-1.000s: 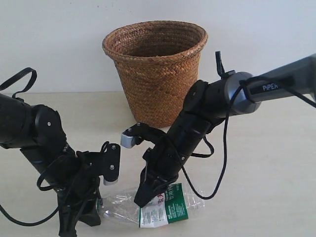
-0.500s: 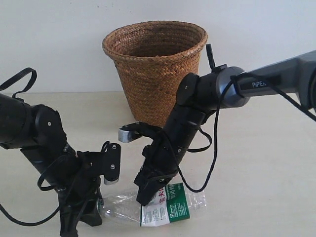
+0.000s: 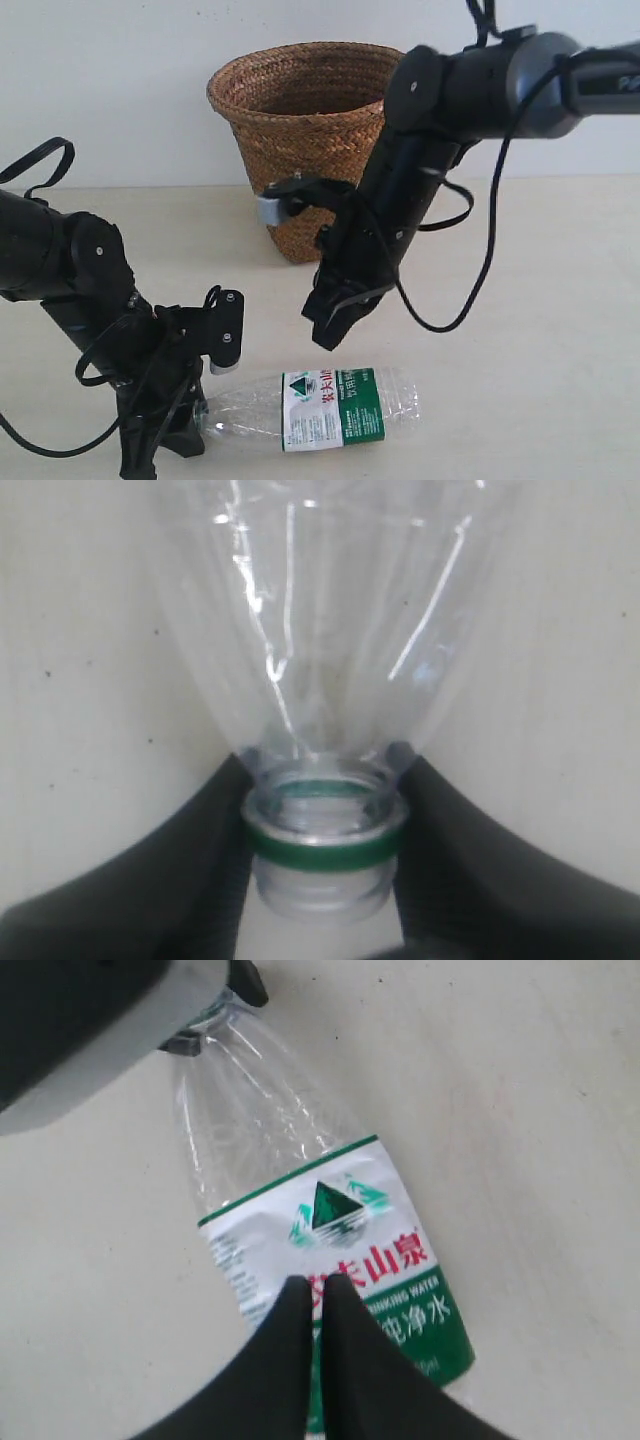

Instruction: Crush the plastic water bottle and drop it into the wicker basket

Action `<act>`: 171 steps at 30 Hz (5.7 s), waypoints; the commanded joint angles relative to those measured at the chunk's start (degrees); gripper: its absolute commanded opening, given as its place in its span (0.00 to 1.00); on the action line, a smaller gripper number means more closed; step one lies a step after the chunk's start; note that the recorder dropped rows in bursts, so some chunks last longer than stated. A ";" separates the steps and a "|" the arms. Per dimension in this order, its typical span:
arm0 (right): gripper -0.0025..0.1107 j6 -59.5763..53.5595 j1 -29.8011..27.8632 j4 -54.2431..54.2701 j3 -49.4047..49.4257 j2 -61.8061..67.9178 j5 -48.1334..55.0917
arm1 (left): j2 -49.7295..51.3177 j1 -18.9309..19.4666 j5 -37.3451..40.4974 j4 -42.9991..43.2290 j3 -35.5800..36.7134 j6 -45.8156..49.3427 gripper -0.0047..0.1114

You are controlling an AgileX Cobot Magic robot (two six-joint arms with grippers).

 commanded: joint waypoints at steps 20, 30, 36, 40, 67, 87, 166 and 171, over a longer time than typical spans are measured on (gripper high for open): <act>0.02 8.34 -24.37 -1.94 29.72 -21.73 -26.58 | -11.90 -0.04 8.06 -0.15 -3.33 1.14 0.08; 0.02 9.47 -24.63 0.32 36.49 -21.73 -34.77 | -17.36 -0.04 8.70 -0.55 -5.03 0.69 0.08; 0.02 9.34 -24.63 2.13 38.97 -21.73 -35.37 | -18.18 0.06 8.59 -2.56 -13.77 -1.07 0.08; 0.02 8.85 -24.63 3.15 40.40 -21.73 -38.40 | -16.80 3.03 3.20 -2.13 -22.48 -1.66 0.08; 0.02 9.94 -24.11 3.16 35.17 -21.83 -35.64 | -9.10 8.33 17.18 13.64 -38.33 -35.63 0.08; 0.02 38.61 -25.95 -29.60 30.59 -34.99 -14.47 | -23.22 8.69 33.18 27.61 -23.81 -62.18 0.08; 0.02 47.94 -32.16 -27.32 77.62 -110.09 -55.19 | -101.64 9.71 -19.34 22.41 39.08 -80.11 0.08; 0.02 47.94 -32.16 -27.32 77.62 -110.09 -55.09 | -103.89 14.37 -20.29 21.13 43.09 -80.11 0.08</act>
